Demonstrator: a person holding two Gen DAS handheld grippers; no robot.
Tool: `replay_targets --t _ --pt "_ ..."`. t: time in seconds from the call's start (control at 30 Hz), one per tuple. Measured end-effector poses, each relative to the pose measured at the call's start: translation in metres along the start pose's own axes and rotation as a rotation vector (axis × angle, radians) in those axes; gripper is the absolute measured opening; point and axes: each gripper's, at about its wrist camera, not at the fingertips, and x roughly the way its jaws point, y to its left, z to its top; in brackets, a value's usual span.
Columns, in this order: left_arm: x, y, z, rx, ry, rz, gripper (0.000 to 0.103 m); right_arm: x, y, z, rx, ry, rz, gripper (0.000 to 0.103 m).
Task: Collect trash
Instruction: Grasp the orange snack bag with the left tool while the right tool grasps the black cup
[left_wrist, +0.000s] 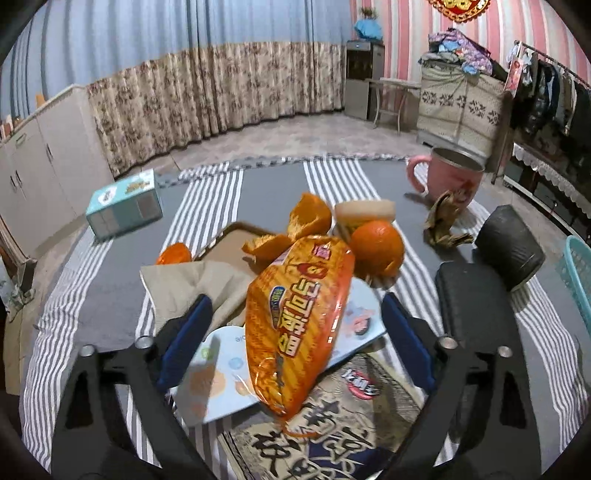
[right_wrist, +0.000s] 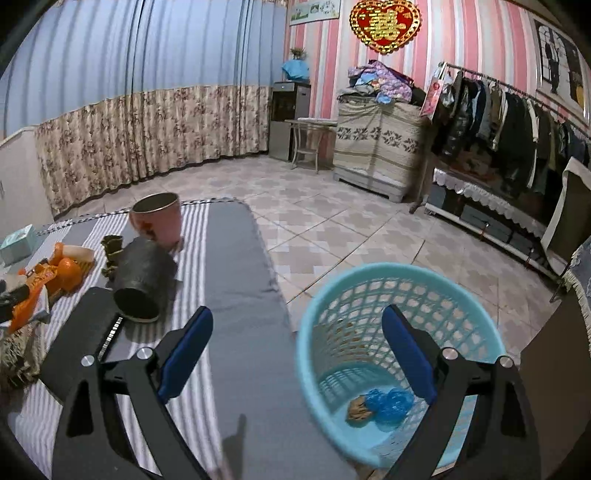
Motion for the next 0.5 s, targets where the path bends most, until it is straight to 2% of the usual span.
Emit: replay_targets --t 0.1,0.17,0.23,0.27,0.3,0.5 --pt "0.010 0.002 -0.002 0.005 0.045 -0.018 0.071 -0.001 0.011 0.002 0.010 0.001 0.018 0.091" --pt "0.017 0.001 -0.005 0.015 0.074 -0.032 0.056 -0.001 0.020 0.001 -0.002 0.000 0.020 0.091" --pt "0.020 0.000 -0.006 0.019 0.091 -0.060 0.032 -0.001 0.027 0.001 -0.016 0.001 0.021 0.091" --pt "0.019 0.000 -0.006 0.022 0.086 -0.072 0.026 0.000 0.031 0.000 -0.025 0.004 0.019 0.091" --pt "0.017 -0.001 -0.005 0.027 0.082 -0.076 0.015 0.000 0.033 -0.001 -0.030 0.008 0.017 0.091" --pt "-0.005 0.003 0.001 0.073 0.006 -0.062 0.012 0.001 0.047 0.000 -0.034 0.030 0.065 0.091"
